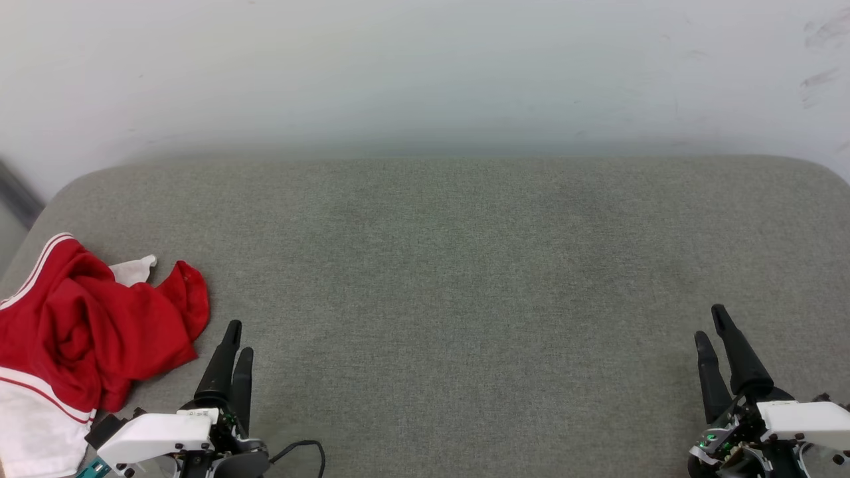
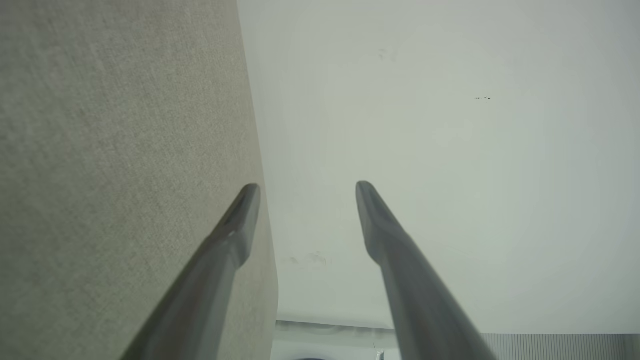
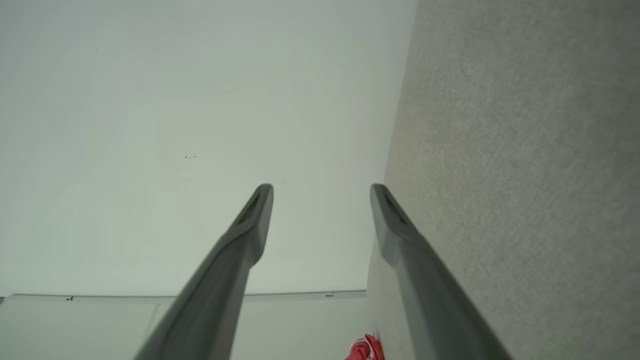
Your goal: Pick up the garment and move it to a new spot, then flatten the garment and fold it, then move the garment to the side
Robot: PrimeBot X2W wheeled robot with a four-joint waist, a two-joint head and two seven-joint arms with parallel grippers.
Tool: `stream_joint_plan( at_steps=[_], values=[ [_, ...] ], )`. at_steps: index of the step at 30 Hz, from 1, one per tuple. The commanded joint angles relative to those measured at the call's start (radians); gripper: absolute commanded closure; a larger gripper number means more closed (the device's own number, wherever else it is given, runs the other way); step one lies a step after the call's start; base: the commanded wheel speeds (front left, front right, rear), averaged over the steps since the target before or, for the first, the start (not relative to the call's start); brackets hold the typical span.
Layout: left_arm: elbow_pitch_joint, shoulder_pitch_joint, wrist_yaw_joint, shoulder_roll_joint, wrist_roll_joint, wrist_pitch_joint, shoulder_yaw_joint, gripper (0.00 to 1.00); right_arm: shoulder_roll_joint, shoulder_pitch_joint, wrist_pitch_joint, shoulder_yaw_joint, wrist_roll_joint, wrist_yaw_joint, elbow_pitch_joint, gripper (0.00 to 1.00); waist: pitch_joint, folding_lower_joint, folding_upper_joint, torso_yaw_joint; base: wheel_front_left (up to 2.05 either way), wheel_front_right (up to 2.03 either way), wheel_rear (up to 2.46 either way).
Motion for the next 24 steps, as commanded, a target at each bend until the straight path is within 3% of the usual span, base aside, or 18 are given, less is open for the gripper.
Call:
stream_joint_plan(
  at_steps=[1,13,24],
  values=[
    [-0.023,-0.024,-0.001,0.001,0.002,-0.009,-0.012,0.0,0.0,-0.019,-0.007,0.004,0.001,0.0,-0.025,0.0,0.0,0.0,-0.0001,0.0,0.0,0.0,0.0],
    [-0.055,-0.032,-0.001,0.002,0.025,-0.068,-0.054,0.0,-0.005,-0.007,-0.065,0.035,-0.035,0.0,-0.067,0.0,0.002,0.0,-0.0001,0.0,0.0,0.0,0.0],
    [-0.094,-0.04,0.0,0.002,0.226,-0.114,-0.083,0.0,-0.024,0.007,-0.117,0.044,-0.168,0.0,-0.105,0.0,0.001,0.0,-0.0001,0.006,0.0,0.0,0.0]
  ],
)
